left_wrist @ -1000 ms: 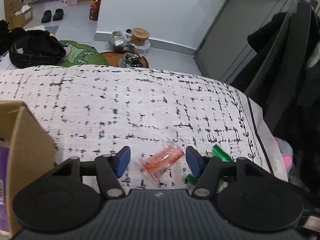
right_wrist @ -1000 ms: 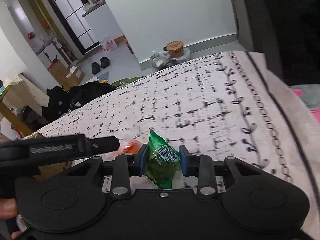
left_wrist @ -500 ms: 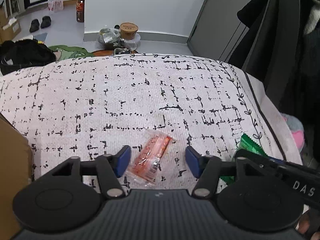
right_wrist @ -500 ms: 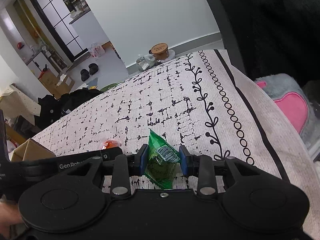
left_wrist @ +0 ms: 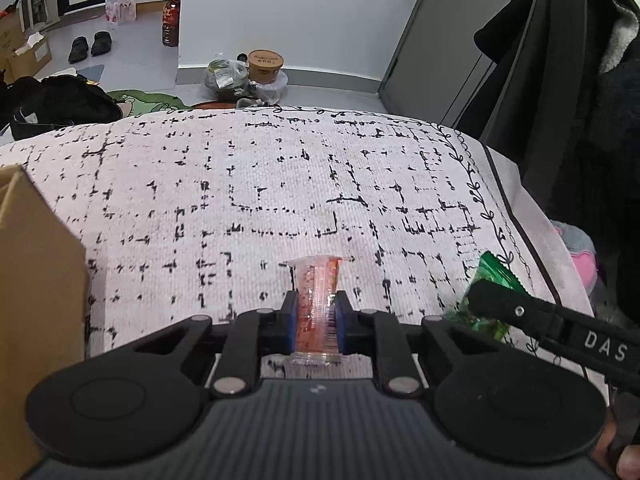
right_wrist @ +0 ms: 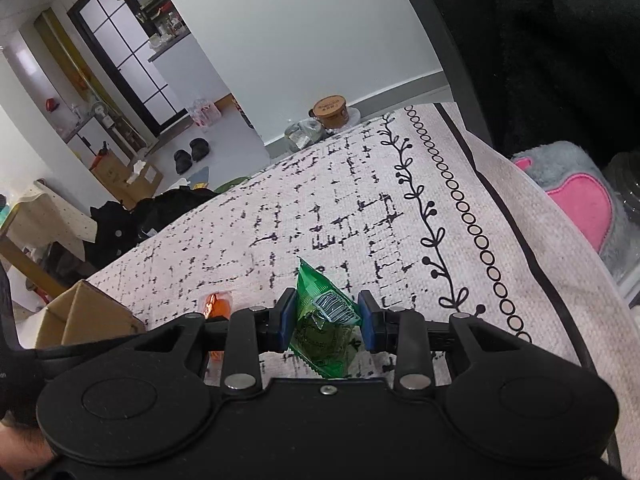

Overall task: Organize snacks
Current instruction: 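Carry both held packets over the cardboard box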

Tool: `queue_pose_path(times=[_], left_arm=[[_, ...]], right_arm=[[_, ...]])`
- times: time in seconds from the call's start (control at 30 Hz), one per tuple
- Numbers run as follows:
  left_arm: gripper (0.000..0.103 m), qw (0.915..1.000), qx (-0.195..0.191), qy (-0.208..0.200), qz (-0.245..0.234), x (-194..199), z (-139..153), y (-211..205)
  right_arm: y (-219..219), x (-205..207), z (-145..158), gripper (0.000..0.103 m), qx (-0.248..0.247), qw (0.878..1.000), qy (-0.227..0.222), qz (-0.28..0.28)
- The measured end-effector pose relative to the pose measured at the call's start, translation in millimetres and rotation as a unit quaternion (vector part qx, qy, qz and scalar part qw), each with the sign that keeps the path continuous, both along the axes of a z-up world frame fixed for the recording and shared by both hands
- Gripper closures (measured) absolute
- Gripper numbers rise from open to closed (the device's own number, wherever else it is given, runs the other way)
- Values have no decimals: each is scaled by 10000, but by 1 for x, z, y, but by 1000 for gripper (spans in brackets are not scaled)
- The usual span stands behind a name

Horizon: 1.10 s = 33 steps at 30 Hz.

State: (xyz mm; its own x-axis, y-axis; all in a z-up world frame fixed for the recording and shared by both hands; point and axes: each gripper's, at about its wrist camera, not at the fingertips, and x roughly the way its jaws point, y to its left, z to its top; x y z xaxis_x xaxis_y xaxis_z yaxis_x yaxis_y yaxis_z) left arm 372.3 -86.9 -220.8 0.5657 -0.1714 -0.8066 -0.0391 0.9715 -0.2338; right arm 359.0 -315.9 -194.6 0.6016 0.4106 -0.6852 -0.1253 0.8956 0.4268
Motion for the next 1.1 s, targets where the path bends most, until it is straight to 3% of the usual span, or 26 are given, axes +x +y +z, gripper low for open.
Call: queue_pose_path(times=[1.1], left_arm=[[86,9921,-122,-730,1012,-96,96,65]], right_arm=[[70,-28,57,71,621,9929,-867,530]])
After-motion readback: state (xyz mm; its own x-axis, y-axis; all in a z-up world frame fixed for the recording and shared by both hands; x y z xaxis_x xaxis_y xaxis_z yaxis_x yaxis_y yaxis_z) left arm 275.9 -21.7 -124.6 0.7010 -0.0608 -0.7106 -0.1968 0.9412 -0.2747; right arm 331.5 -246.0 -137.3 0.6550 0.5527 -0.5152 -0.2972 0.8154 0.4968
